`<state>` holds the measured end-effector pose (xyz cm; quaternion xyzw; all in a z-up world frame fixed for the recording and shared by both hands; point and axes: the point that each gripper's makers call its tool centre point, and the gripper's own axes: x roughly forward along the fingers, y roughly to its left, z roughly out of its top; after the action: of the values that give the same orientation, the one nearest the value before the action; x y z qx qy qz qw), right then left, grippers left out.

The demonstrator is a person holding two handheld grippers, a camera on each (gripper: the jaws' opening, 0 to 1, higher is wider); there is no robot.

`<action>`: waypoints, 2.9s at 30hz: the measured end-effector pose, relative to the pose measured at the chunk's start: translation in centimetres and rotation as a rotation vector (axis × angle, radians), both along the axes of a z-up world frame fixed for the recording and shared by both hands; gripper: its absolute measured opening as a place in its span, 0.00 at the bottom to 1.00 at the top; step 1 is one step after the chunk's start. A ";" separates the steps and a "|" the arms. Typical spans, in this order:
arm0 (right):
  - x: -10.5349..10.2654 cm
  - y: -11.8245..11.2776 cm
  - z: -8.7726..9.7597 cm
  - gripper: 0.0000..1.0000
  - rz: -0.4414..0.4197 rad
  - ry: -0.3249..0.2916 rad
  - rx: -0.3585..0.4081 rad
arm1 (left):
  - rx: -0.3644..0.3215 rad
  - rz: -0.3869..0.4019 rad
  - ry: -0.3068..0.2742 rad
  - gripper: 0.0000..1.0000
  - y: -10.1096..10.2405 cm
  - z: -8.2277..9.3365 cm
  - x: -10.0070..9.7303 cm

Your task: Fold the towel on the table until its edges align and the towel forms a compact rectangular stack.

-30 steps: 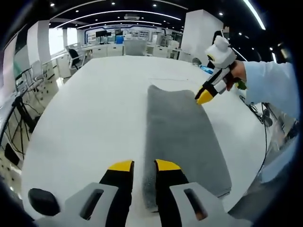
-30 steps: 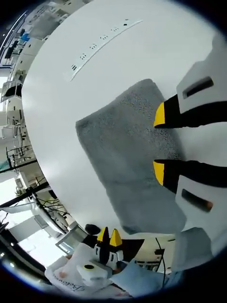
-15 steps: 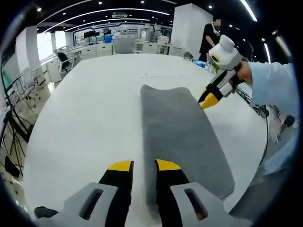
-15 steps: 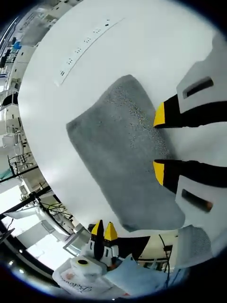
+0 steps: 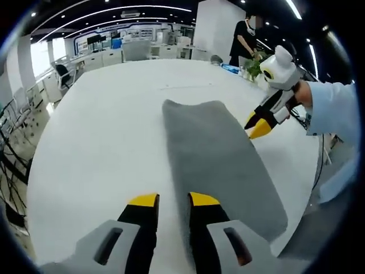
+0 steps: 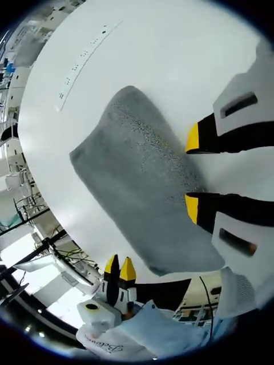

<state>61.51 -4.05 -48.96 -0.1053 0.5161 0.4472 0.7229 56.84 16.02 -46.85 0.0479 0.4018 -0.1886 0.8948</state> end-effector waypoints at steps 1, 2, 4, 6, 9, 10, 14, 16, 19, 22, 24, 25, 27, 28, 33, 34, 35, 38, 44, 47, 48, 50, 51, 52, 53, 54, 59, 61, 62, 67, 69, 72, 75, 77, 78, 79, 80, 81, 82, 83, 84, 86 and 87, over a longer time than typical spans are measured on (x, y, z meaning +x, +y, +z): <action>-0.2 -0.1 -0.1 0.25 -0.006 0.004 0.001 | -0.002 -0.005 0.004 0.20 -0.1 -0.1 0.3; 0.0 -0.1 -0.4 0.25 -0.019 0.010 0.008 | -0.004 -0.008 0.009 0.20 -0.3 -0.2 0.4; -0.3 -0.2 -0.7 0.25 -0.033 0.018 0.012 | -0.002 -0.019 0.009 0.20 -1.0 -0.4 0.7; -0.7 -0.3 -1.1 0.25 -0.046 0.027 0.014 | -0.004 -0.027 0.012 0.20 -1.3 -0.5 1.0; -1.0 -0.4 -1.4 0.25 -0.059 0.034 0.019 | -0.004 -0.043 0.015 0.20 -1.3 -0.8 1.8; -1.1 -0.4 -1.4 0.25 -0.066 0.037 0.023 | -0.005 -0.051 0.016 0.20 -1.4 -0.8 2.1; -1.4 -0.6 -1.6 0.25 -0.087 0.044 0.030 | -0.007 -0.069 0.015 0.21 -1.5 -0.5 2.9; -1.3 -0.8 -1.6 0.25 -0.096 0.045 0.032 | -0.010 -0.077 0.017 0.22 -1.6 -0.3 3.3; -1.6 -0.7 -1.4 0.25 -0.118 0.046 0.043 | -0.027 -0.093 0.046 0.22 -1.7 -0.6 4.0; -1.6 -0.2 -1.3 0.24 -0.140 0.045 0.064 | -0.026 -0.100 0.071 0.24 -2.0 -1.3 4.5; -1.7 0.1 -1.3 0.24 -0.159 0.047 0.077 | -0.027 -0.101 0.083 0.26 -2.3 -1.8 4.7; -1.7 0.2 -1.2 0.24 -0.168 0.047 0.082 | -0.024 -0.100 0.089 0.26 -2.5 -1.9 4.7; -1.6 0.4 -1.1 0.24 -0.188 0.044 0.092 | -0.024 -0.097 0.100 0.26 -2.4 -2.5 5.1; -1.5 0.4 -1.1 0.25 -0.196 0.035 0.092 | -0.031 -0.089 0.109 0.26 -2.4 -2.8 5.3; -1.1 0.8 -1.1 0.25 -0.245 0.042 0.112 | -0.051 -0.051 0.141 0.25 -2.6 -3.9 5.0; -1.1 0.8 -1.1 0.24 -0.248 0.045 0.110 | -0.049 -0.051 0.148 0.24 -2.6 -4.1 4.9; -1.2 0.9 -1.5 0.24 -0.251 0.051 0.100 | -0.053 -0.051 0.149 0.23 -2.8 -4.1 4.9; -1.3 0.9 -2.1 0.23 -0.258 0.059 0.085 | -0.047 -0.063 0.149 0.19 -2.9 -4.4 5.4; -1.5 1.3 -2.8 0.14 -0.274 0.078 0.082 | -0.045 -0.083 0.148 0.07 -3.5 -4.5 5.2; -1.6 1.3 -2.9 0.09 -0.292 0.105 0.086 | -0.068 -0.065 0.159 0.05 -3.8 -4.5 4.9; -1.5 1.3 -2.9 0.08 -0.292 0.101 0.088 | -0.067 -0.060 0.159 0.05 -3.9 -4.5 4.8; -1.5 1.3 -2.8 0.06 -0.306 0.114 0.094 | -0.063 -0.053 0.161 0.04 -3.6 -4.6 5.1; -1.4 1.2 -2.7 0.04 -0.312 0.118 0.095 | -0.061 -0.050 0.161 0.04 -3.1 -5.0 5.7; -1.4 1.2 -2.6 0.04 -0.314 0.119 0.097 | -0.067 -0.033 0.166 0.04 -3.0 -5.1 5.7; -1.3 1.1 -2.5 0.03 -0.315 0.119 0.096 | -0.079 -0.013 0.176 0.03 -3.1 -5.1 5.7; -1.1 0.8 -2.5 0.03 -0.315 0.114 0.091 | -0.089 -0.007 0.181 0.03 -3.4 -5.0 5.5; 0.3 -0.4 -2.7 0.03 -0.316 0.116 0.072 | -0.104 -0.001 0.176 0.02 -5.7 -4.4 4.2; 0.6 -1.0 -2.6 0.03 -0.306 0.108 0.059 | -0.108 0.004 0.174 0.02 -6.1 -4.4 4.3; 0.9 -1.2 -2.7 0.03 -0.304 0.107 0.054 | -0.111 0.006 0.175 0.02 -6.4 -4.4 4.3; 2.1 -3.3 -2.6 0.03 -0.285 0.082 0.015 | -0.119 -0.005 0.170 0.02 -8.3 -4.8 4.6; 2.3 -4.0 -2.4 0.03 -0.286 0.080 0.007 | -0.122 -0.010 0.170 0.02 -9.1 -4.7 4.6; 2.7 -5.4 -2.4 0.03 -0.277 0.063 -0.020 | -0.131 -0.019 0.171 0.02 -10.4 -4.9 4.8; 3.0 -6.6 -2.3 0.03 -0.264 0.049 -0.046 | -0.137 -0.025 0.167 0.02 -11.5 -5.1 5.1; 3.2 -7.5 -2.3 0.03 -0.264 0.040 -0.059 | -0.140 -0.029 0.162 0.02 -12.6 -4.9 4.8; 3.2 -8.1 -2.3 0.03 -0.267 0.039 -0.062 | -0.137 -0.032 0.158 0.02 -13.3 -4.7 4.5; 3.3 -8.4 -2.3 0.03 -0.270 0.039 -0.065 | -0.136 -0.034 0.155 0.02 -13.8 -4.6 4.4; 3.4 -8.8 -2.3 0.03 -0.272 0.037 -0.070 | -0.135 -0.036 0.152 0.02 -14.2 -4.6 4.5; 3.5 -9.3 -2.3 0.03 -0.275 0.035 -0.075 | -0.129 -0.045 0.146 0.02 -14.6 -4.9 4.9; 3.6 -9.6 -2.3 0.03 -0.278 0.033 -0.078 | -0.129 -0.046 0.145 0.02 -14.7 -4.9 5.0; 3.6 -9.9 -2.3 0.03 -0.280 0.031 -0.083 | -0.130 -0.046 0.144 0.02 -15.4 -4.5 4.5; 3.5 -10.4 -2.2 0.03 -0.279 0.025 -0.092 | -0.134 -0.047 0.146 0.02 -15.8 -4.5 4.4; 3.6 -11.2 -2.2 0.03 -0.288 0.023 -0.096 | -0.137 -0.057 0.148 0.02 -16.6 -4.6 4.8; 3.6 -11.5 -2.1 0.03 -0.292 0.023 -0.096 | -0.136 -0.063 0.148 0.02 -17.0 -4.6 4.9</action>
<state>65.06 -15.59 -51.09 -0.0584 0.5551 0.3130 0.7684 61.75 -0.97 -51.49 -0.0147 0.4515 -0.2465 0.8574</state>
